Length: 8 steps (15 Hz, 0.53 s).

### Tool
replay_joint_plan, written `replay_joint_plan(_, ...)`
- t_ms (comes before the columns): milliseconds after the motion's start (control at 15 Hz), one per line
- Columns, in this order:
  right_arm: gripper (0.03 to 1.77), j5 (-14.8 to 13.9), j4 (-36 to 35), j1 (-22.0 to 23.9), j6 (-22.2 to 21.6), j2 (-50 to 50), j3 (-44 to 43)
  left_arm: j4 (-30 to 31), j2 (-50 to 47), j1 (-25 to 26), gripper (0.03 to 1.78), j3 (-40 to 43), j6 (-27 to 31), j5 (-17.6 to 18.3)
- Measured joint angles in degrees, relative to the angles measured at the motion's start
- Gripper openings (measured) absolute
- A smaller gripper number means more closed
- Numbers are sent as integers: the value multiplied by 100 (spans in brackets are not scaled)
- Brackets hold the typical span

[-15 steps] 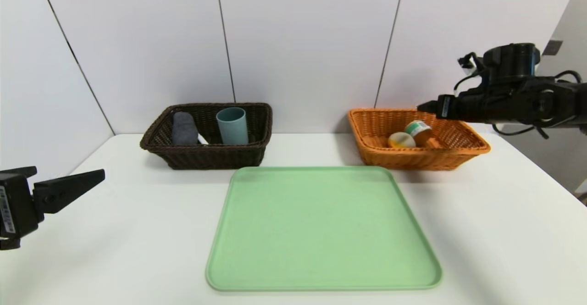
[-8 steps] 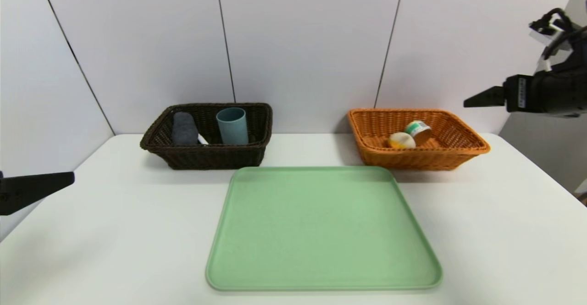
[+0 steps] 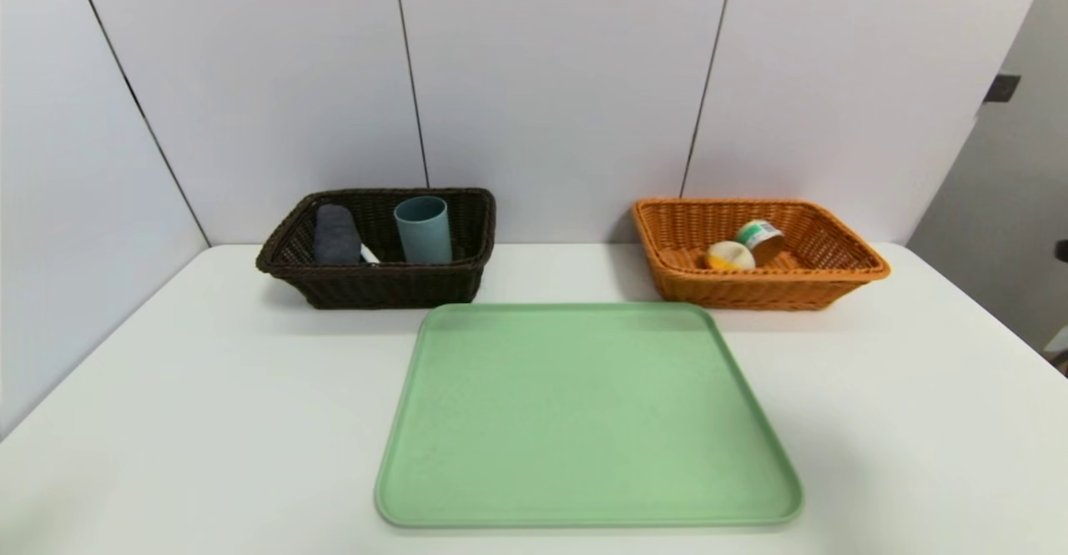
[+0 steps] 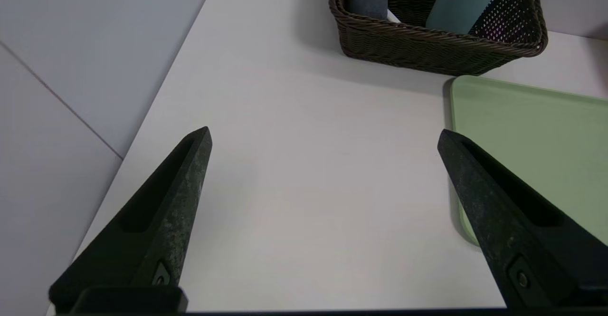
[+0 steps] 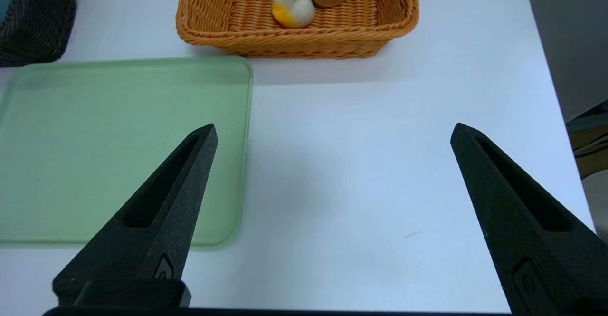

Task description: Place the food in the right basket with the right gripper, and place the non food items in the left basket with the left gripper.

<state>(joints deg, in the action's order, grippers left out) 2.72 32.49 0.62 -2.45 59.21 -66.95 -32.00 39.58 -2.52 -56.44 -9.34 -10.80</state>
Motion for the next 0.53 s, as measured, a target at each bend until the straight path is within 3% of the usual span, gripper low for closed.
replay_joint_plan(533, 169, 9, 22, -7, 20, -2994, 1734, -93, -2402, 118, 169, 1276, 575, 44)
